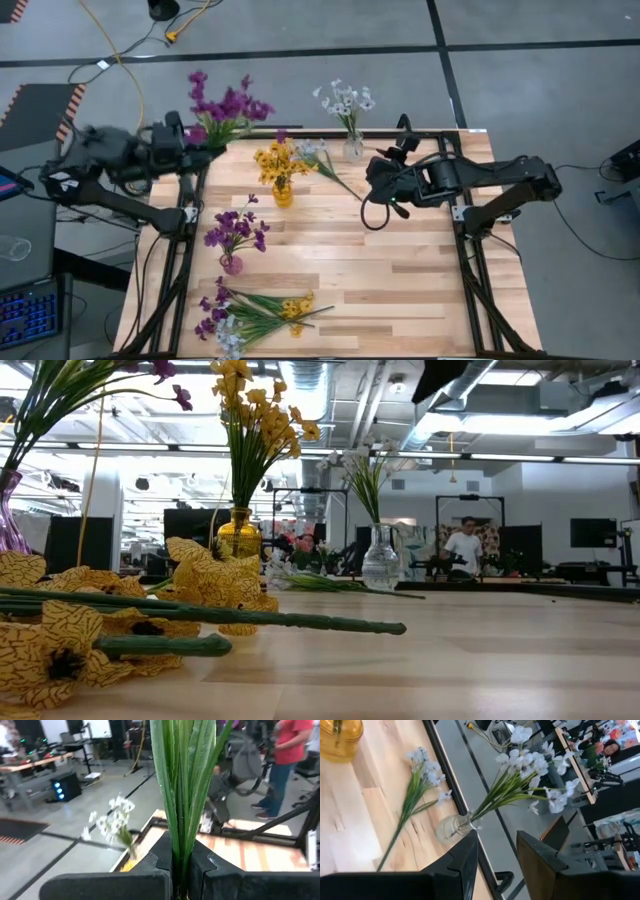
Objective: Sort flowers into vase by color
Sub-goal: Put the top violet flowers into the violet vase
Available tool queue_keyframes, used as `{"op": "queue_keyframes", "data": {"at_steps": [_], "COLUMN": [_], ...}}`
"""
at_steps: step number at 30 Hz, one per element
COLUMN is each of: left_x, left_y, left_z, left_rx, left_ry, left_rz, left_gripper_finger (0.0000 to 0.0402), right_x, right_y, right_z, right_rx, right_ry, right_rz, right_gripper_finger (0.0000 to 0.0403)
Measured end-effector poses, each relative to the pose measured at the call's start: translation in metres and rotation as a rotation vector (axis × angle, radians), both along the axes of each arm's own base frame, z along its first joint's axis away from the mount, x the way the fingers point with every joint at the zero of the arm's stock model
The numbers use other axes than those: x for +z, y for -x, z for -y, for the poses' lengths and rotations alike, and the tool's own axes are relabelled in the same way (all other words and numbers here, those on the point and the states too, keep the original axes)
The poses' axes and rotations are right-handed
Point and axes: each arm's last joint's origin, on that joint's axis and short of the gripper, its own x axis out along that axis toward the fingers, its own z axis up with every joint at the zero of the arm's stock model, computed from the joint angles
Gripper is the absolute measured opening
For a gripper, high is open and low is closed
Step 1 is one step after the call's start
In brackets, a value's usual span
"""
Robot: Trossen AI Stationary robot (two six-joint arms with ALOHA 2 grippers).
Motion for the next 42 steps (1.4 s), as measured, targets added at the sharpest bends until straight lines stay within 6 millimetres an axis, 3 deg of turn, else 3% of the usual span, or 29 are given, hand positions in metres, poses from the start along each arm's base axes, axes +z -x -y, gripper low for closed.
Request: {"op": "queue_keyframes", "data": {"at_steps": [9, 15, 19, 29, 39, 42], "left_x": [-0.076, -0.116, -0.138, -0.173, -0.198, -0.201], "left_y": [0.03, 0.051, 0.053, 0.037, 0.039, 0.041], "left_z": [0.007, 0.002, 0.003, 0.015, 0.033, 0.041], "left_rx": [0.003, 0.007, -0.01, -0.022, 0.039, 0.063], "left_ry": [0.079, 0.227, 0.289, 0.379, 0.445, 0.437], "left_rz": [0.165, 0.259, 0.268, 0.235, 0.248, 0.26], "left_gripper_finger": [0.0001, 0.0001, 0.0001, 0.0, 0.0, 0.0], "right_x": [-0.02, -0.029, -0.029, -0.051, -0.082, -0.083], "right_y": [-0.006, -0.008, -0.011, -0.015, -0.014, -0.015], "right_z": [0.002, 0.002, 0.003, 0.017, 0.032, 0.033], "right_rx": [-0.018, -0.027, -0.032, -0.082, -0.138, -0.138], "right_ry": [-0.007, -0.014, -0.02, -0.022, -0.025, -0.03], "right_rz": [-0.001, 0.011, 0.045, 0.058, 0.063, 0.063], "right_gripper_finger": [0.0162, 0.0162, 0.0162, 0.0162, 0.0162, 0.0162]}}
